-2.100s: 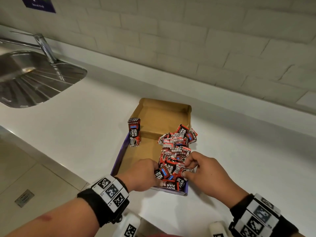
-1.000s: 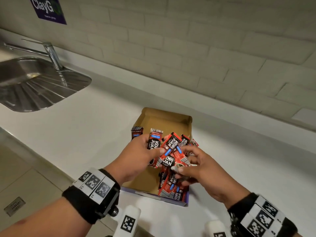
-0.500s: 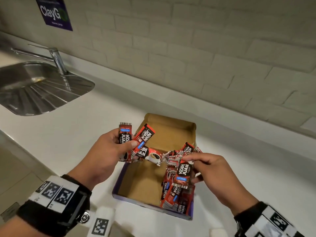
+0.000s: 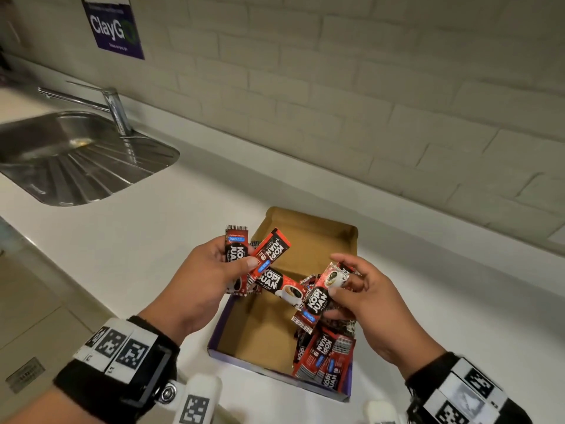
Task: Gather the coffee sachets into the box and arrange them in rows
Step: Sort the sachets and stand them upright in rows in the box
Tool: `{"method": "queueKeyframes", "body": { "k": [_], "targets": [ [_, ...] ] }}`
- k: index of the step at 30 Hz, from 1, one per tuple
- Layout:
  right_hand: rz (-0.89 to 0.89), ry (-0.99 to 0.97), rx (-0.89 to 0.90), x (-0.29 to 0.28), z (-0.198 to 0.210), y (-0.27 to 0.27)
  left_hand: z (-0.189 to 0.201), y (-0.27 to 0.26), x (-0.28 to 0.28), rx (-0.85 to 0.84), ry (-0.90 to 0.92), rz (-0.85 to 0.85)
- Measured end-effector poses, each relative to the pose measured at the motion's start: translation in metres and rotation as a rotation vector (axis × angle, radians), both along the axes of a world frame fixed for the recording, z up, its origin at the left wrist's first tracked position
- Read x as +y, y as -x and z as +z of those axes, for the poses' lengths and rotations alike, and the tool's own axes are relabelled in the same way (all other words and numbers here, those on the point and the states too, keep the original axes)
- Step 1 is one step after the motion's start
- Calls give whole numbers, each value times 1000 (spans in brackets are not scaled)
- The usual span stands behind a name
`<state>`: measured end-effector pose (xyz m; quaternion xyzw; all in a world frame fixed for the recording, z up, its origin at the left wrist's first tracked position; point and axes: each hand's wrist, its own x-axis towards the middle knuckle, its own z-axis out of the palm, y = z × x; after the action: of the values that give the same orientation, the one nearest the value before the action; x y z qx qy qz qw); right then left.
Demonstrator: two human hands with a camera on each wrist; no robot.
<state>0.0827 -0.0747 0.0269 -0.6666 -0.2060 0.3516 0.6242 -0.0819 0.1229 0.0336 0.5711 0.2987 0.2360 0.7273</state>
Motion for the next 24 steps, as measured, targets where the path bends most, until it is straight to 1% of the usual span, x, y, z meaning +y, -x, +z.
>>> {"method": "queueKeyframes", "body": {
  "k": [5, 7, 9, 12, 20, 24],
  "targets": [
    [-82, -42, 123, 7, -1, -2, 1, -2, -3, 8, 19, -3],
    [-98, -33, 121, 8, -2, -2, 1, -2, -5, 22, 16, -14],
    [-90, -12, 106, 10, -2, -2, 1, -4, -5, 45, 2, -25],
    [-74, -7, 131, 11, -1, 0, 2, -6, -5, 68, -27, -32],
    [-62, -17, 341, 10, -5, -4, 3, -8, -2, 62, -9, -21],
    [-69, 52, 305, 10, -7, -3, -2, -11, 3, 39, 62, 1]
  ]
}}
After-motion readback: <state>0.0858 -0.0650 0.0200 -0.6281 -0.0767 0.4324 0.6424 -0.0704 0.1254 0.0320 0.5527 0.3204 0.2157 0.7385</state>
